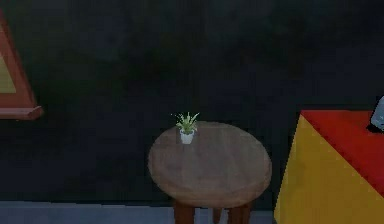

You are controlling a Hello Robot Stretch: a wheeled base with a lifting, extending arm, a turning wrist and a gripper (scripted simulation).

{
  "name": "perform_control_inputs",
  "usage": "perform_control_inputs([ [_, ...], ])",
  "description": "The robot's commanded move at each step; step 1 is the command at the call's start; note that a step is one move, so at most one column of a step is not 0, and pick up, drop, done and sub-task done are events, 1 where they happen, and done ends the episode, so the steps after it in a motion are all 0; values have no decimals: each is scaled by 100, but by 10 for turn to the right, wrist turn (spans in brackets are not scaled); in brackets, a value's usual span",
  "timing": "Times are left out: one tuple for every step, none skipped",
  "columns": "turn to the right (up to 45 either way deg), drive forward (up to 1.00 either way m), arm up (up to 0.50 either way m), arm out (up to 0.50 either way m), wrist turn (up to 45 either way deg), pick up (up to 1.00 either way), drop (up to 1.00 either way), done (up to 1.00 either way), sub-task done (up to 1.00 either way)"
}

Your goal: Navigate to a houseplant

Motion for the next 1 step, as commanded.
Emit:
perform_control_inputs([
  [0, 0, 0, 0, 0, 0, 0, 100, 0],
])
